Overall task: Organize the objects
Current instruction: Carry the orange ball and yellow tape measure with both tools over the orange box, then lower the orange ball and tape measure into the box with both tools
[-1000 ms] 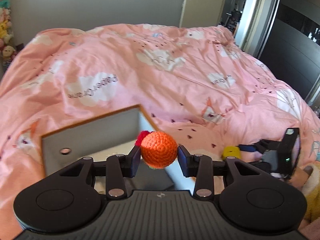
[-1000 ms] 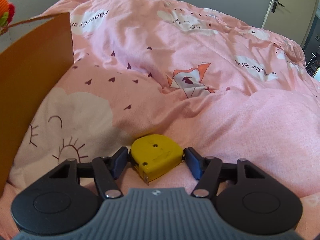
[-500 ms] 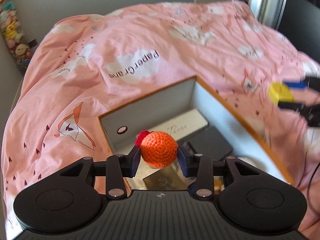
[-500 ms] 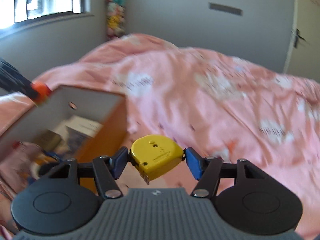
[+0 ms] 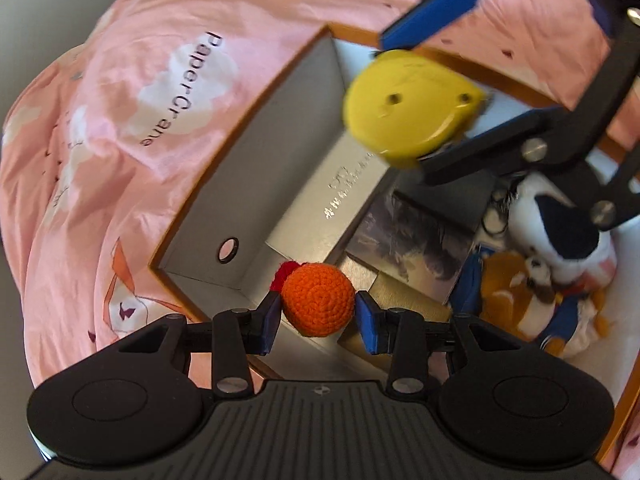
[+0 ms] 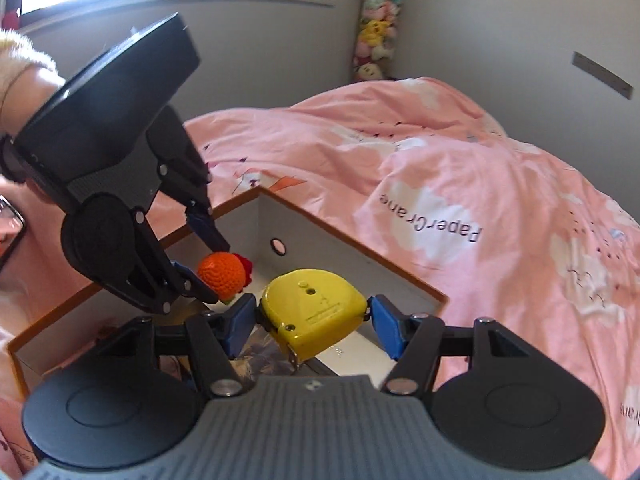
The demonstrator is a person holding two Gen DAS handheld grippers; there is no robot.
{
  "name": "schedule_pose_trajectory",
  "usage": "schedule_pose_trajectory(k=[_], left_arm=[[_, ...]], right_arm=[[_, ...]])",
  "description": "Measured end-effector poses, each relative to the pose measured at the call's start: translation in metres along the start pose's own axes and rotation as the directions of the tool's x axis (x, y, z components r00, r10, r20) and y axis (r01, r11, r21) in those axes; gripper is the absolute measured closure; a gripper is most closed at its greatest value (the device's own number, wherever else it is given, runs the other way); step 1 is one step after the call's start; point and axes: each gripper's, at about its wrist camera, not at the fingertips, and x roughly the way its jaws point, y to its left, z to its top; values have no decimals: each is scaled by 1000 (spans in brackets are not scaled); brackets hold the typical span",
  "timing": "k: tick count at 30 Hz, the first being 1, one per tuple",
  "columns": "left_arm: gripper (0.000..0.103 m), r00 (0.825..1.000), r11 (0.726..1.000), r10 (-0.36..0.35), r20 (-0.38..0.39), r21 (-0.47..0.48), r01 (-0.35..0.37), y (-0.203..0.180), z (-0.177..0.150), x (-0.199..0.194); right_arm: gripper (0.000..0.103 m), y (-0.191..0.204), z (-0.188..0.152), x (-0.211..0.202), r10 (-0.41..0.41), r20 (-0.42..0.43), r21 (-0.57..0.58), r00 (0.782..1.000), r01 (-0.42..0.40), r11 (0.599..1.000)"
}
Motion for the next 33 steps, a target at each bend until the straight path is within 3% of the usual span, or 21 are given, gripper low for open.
schedule_pose_trajectory(k=[5, 13, 20, 26, 33], left_arm=[[57, 997, 995, -13, -74, 93, 20, 4, 4, 19], [56, 991, 992, -51, -120, 108, 64, 11, 7, 32], [43, 996, 995, -63, -60, 70, 67, 13, -4, 23], [42, 998, 999, -40, 48, 10, 39, 24, -15, -9], [43, 998, 997, 2, 55, 73, -6, 27, -27, -32]], right_arm=[[38, -5, 5, 30, 32, -46, 11, 998, -31, 999], [38, -7, 8, 50, 66, -67, 26, 996, -65, 998], [38, -1, 11, 61, 76, -75, 44, 994, -73, 996], [38, 0, 17, 67, 78, -67, 78, 995, -73, 994], [38, 2, 27, 81, 108, -51, 147, 993, -100, 984]])
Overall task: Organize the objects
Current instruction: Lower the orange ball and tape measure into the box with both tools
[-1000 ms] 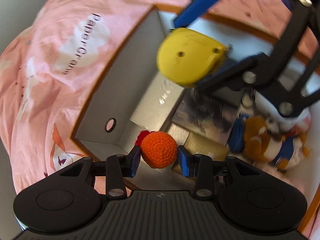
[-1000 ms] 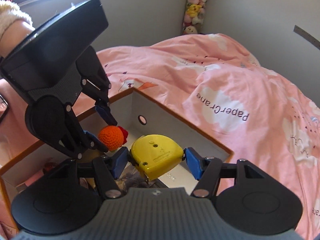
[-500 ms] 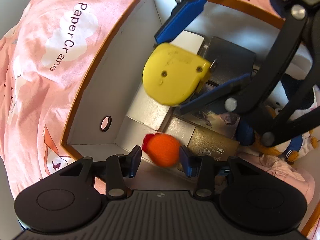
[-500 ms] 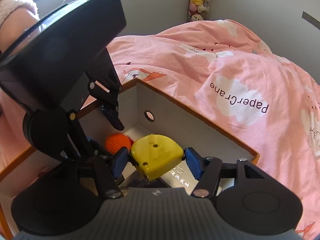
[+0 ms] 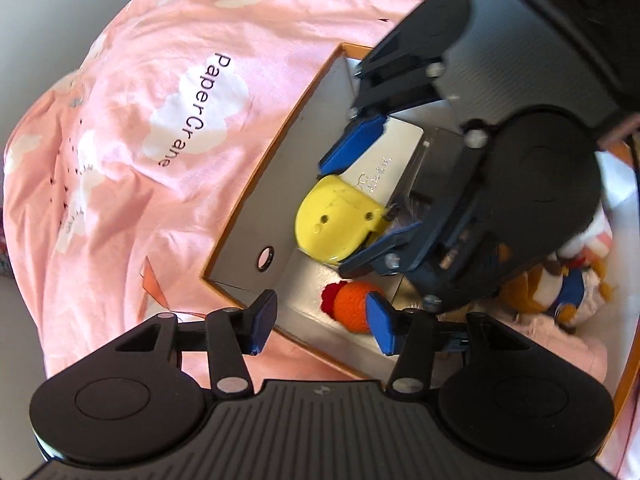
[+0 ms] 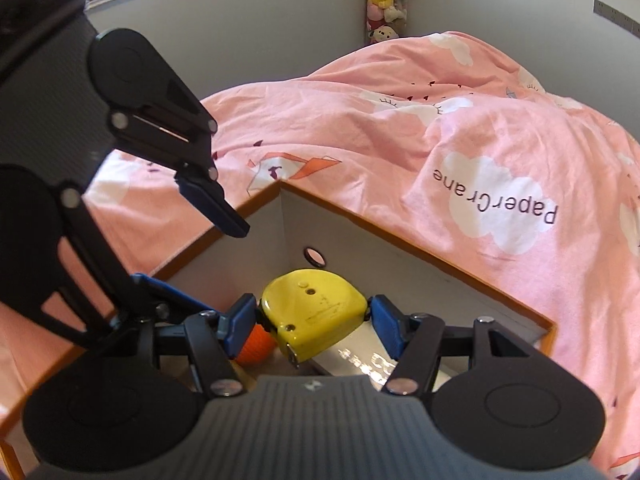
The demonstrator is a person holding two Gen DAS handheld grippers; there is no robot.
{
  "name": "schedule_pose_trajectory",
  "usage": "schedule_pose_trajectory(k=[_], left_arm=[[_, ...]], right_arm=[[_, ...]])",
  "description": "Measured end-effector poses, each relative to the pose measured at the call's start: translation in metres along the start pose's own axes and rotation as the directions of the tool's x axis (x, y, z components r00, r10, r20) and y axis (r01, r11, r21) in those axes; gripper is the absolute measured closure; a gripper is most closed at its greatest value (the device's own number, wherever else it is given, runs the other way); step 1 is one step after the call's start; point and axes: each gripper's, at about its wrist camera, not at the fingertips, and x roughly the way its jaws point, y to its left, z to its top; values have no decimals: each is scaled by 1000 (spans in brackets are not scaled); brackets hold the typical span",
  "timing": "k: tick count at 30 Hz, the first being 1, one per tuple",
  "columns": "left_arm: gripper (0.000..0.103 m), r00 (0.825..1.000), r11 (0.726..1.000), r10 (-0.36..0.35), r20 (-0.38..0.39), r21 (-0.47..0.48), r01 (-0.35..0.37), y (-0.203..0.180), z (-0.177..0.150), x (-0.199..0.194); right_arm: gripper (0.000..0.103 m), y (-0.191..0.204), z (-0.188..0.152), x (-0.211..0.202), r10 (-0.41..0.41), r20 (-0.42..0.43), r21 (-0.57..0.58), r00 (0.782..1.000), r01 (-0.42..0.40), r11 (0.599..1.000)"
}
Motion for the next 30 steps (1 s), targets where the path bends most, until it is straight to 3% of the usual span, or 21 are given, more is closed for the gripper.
schedule_pose_trajectory(k=[7, 13, 26, 30], left_arm=[[37, 995, 989, 92, -31, 115, -88, -5, -9, -7], [33, 996, 986, 92, -3, 139, -91, -13, -10, -14], [33, 997, 996, 66, -25, 55, -65, -8, -7, -15], [33, 998, 997, 59, -33, 52, -57, -7, -7, -12]], right_arm=[[38, 5, 3, 16, 23, -12, -4, 1000, -23, 1000], [38, 14, 5, 27, 47, -15, -41, 999, -48, 998], [38, 21, 5, 64, 51, -63, -125, 997, -58, 990], [37, 14, 2, 76, 67, -89, -84, 994, -74, 994]])
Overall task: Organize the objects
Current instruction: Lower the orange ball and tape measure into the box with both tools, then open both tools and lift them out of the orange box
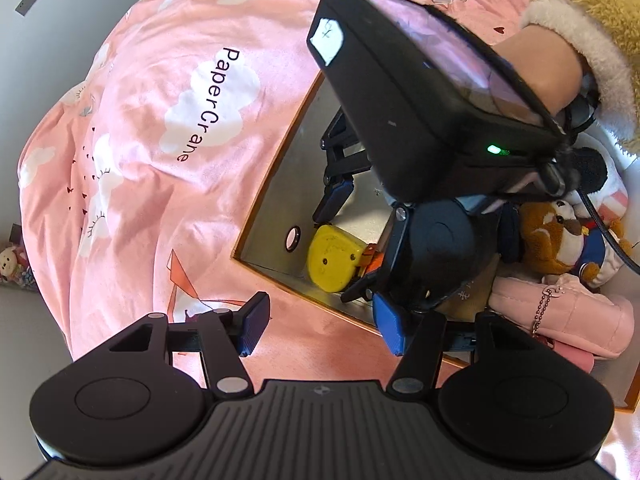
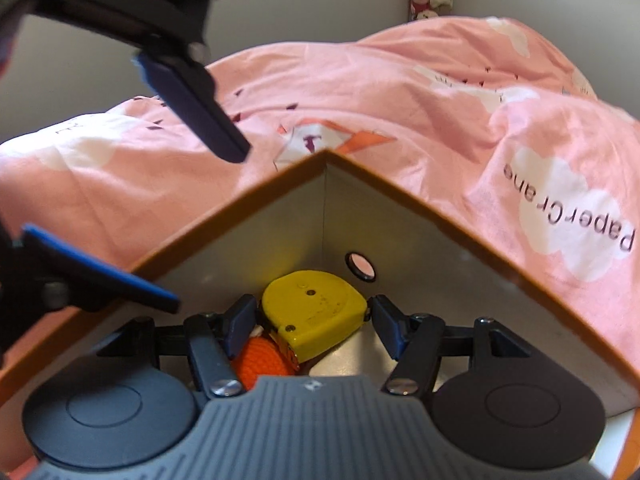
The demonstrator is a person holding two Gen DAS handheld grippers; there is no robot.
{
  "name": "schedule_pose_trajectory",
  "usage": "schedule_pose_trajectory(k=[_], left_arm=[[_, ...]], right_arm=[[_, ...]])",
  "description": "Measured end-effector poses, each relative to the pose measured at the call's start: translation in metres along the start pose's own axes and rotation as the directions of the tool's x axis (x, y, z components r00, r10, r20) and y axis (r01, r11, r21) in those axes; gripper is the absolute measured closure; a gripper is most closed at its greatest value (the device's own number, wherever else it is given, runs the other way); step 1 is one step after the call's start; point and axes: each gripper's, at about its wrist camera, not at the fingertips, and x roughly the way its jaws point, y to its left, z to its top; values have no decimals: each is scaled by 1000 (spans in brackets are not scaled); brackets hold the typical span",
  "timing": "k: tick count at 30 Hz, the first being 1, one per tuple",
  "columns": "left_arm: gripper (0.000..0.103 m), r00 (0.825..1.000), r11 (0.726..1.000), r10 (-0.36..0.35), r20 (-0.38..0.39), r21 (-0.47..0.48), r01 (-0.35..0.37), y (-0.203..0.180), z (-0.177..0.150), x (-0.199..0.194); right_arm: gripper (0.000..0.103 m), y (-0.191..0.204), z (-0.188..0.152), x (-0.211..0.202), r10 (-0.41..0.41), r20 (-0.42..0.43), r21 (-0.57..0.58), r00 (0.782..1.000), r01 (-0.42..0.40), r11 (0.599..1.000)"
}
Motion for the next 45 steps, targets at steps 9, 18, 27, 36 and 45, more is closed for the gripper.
schedule_pose_trajectory(k=[9, 18, 27, 36, 45], left_arm=[[33, 1000, 999, -2, 2, -38, 2, 3, 0, 13], [34, 1000, 998, -10, 21, -61, 11, 2, 0, 13], [34, 999, 992, -17, 36, -123, 21, 6, 0, 15], [34, 990, 969, -24, 138, -241, 57, 8, 3, -16], [34, 955, 921, 59, 290, -384, 60, -26, 4, -89]], right_arm=[[34, -3, -3, -14, 8, 29, 31, 1000, -9, 999], [83, -3, -9, -26, 1, 7, 38, 1000, -2, 999], [88, 10, -7, -12, -15, -41, -21, 999, 14, 1000], [87, 9, -6, -46, -46, -26, 38, 999, 47, 998], [74, 31, -32, -151, -193, 11, 149, 981, 189, 971]])
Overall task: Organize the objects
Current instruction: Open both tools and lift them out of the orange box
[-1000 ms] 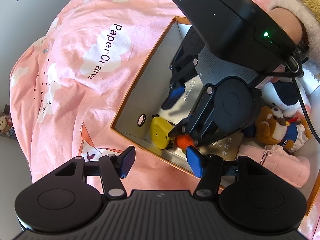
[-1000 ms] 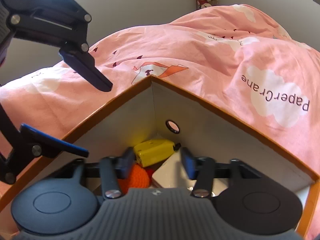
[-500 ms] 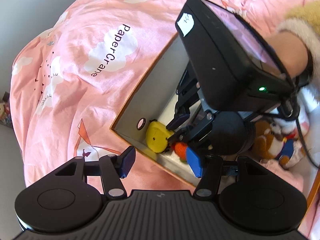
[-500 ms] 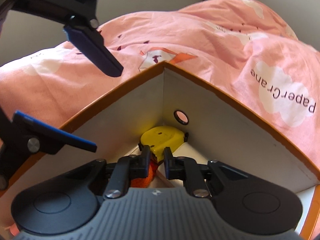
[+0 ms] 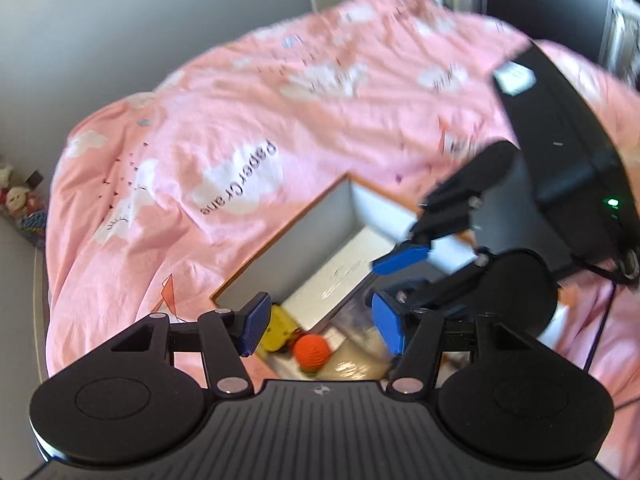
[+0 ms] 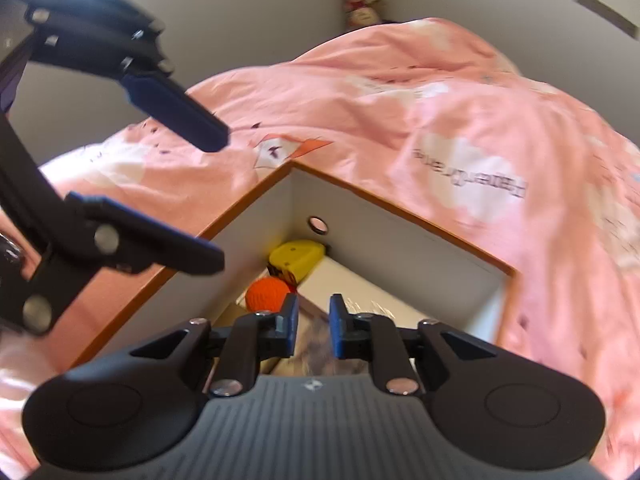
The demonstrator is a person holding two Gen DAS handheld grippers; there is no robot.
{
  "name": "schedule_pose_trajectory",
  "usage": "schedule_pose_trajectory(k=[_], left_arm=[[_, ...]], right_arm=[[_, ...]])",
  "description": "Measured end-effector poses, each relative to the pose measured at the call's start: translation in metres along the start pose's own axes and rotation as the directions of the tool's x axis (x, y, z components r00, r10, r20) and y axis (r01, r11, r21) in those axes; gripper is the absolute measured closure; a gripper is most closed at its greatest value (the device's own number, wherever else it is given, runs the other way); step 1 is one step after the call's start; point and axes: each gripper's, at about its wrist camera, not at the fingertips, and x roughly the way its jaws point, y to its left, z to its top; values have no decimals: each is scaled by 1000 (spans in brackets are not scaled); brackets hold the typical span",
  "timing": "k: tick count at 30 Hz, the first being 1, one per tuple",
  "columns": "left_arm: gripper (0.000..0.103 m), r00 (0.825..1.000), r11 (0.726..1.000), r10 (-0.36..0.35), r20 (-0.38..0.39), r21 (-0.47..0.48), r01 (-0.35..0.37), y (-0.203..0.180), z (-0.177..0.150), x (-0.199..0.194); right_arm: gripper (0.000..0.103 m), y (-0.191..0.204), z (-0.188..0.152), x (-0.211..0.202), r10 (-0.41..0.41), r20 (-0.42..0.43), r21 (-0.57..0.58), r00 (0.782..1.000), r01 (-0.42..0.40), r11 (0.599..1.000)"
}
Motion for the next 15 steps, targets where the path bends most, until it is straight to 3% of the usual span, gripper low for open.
schedule_pose_trajectory(k=[2, 5, 8, 11, 13, 15], left_arm=[[34, 999, 996, 30, 19, -85, -29, -8, -2, -15], [34, 997, 969, 59, 56, -244, -43, -14, -10, -36], [33, 989, 924, 117, 95, -376, -73, -18, -22, -55], [31, 980, 854, 158, 124, -515, -72, -21, -37, -69], [29, 974, 818, 180, 134, -571, -72, -26, -48, -72], [29, 968, 800, 209, 138, -593, -88, -35, -58, -72]], right_arm=[[64, -1, -10, -26, -14, 26, 60, 1000, 12, 998], [58, 3, -27, -62, -25, 78, 141, 997, 13, 990], [51, 13, -45, -92, -66, 122, 199, 990, 41, 979], [45, 23, -64, -115, -117, 153, 252, 981, 76, 965], [44, 30, -76, -125, -138, 161, 286, 977, 88, 954], [40, 37, -86, -131, -158, 165, 299, 973, 103, 949]])
